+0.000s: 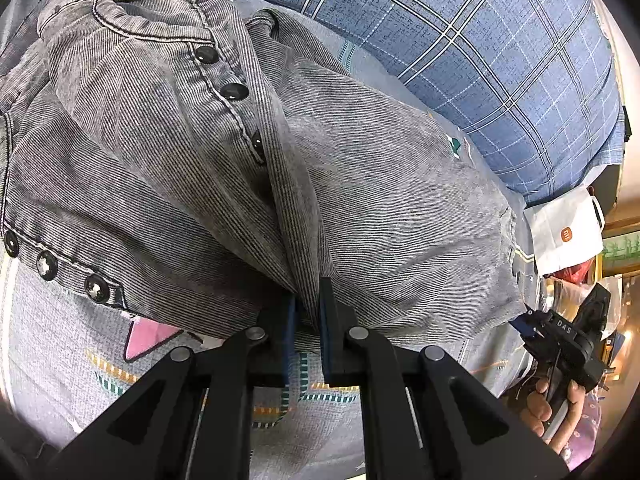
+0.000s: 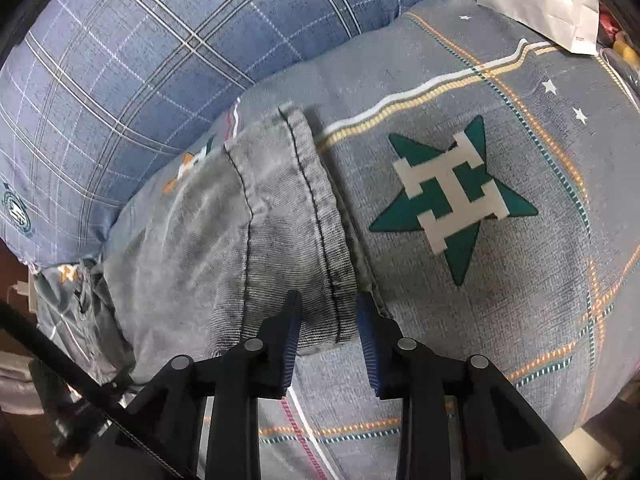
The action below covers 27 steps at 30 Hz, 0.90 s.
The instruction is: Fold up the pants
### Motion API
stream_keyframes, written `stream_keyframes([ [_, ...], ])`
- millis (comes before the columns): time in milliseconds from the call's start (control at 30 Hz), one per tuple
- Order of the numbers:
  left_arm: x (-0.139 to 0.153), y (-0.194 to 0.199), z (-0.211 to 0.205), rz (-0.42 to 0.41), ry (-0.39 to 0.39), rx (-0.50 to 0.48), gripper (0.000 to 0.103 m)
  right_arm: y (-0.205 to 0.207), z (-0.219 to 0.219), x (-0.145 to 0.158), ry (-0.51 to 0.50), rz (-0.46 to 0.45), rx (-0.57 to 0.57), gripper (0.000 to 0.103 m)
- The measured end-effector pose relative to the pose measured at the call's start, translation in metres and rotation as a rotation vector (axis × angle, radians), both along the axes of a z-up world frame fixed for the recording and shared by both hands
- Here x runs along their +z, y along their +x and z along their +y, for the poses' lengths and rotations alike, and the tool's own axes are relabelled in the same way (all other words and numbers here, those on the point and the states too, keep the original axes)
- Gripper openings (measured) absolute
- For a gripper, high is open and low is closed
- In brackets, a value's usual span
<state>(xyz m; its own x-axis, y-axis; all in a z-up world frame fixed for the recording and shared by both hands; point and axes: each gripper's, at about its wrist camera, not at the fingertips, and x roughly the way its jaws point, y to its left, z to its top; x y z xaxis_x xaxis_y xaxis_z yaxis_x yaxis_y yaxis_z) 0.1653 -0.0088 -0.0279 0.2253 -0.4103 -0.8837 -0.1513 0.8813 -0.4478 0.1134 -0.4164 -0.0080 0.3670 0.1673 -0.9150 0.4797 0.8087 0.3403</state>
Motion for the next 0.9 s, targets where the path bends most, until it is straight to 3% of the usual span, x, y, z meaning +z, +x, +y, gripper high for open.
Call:
stream_keyframes([
  [167, -0.002, -0.002, -0.002, -0.005, 0.014, -0.002, 0.006, 0.001, -0.002, -0.004, 0.022, 0.009, -0.011, 0.034],
  [233, -0.002, -0.002, -0.005, -0.010, 0.024, -0.005, 0.006, 0.001, 0.003, -0.002, -0.043, 0.024, 0.019, 0.027],
  [267, -0.002, -0.002, -0.006, -0.012, 0.030, -0.006, 0.006, 0.003, 0.008, -0.002, -0.082, 0.031, 0.033, 0.009],
  [467, 0.007, -0.005, -0.010, -0.050, 0.044, -0.015, 0.006, -0.007, 0.010, 0.036, -0.233, -0.067, 0.026, 0.007],
  [533, 0.005, -0.004, -0.013, -0.048, 0.056, -0.020, 0.006, -0.005, 0.009, 0.027, -0.265, -0.029, 0.027, 0.007],
  [600, -0.002, -0.001, -0.014, -0.029, 0.062, -0.023, 0.006, 0.005, 0.012, 0.002, -0.255, 0.071, 0.060, 0.015],
  [667, 0.001, -0.001, -0.014, -0.030, 0.050, -0.025, 0.007, 0.007, 0.017, 0.006, -0.289, 0.064, 0.068, 0.021],
  [733, 0.015, 0.001, -0.011, -0.054, 0.021, -0.041, 0.018, 0.003, 0.026, 0.032, -0.327, -0.050, 0.074, 0.043],
  [767, 0.026, 0.001, -0.009, -0.072, 0.000, -0.049, 0.033, -0.002, 0.032, 0.046, -0.325, -0.110, 0.075, 0.061],
  [833, 0.047, 0.001, 0.002, -0.117, -0.028, -0.040, 0.052, -0.009, 0.045, 0.063, -0.280, -0.203, 0.099, 0.067],
  [900, 0.068, 0.000, 0.019, -0.167, -0.025, -0.012, 0.054, -0.017, 0.071, 0.076, -0.149, -0.299, 0.170, 0.067],
])
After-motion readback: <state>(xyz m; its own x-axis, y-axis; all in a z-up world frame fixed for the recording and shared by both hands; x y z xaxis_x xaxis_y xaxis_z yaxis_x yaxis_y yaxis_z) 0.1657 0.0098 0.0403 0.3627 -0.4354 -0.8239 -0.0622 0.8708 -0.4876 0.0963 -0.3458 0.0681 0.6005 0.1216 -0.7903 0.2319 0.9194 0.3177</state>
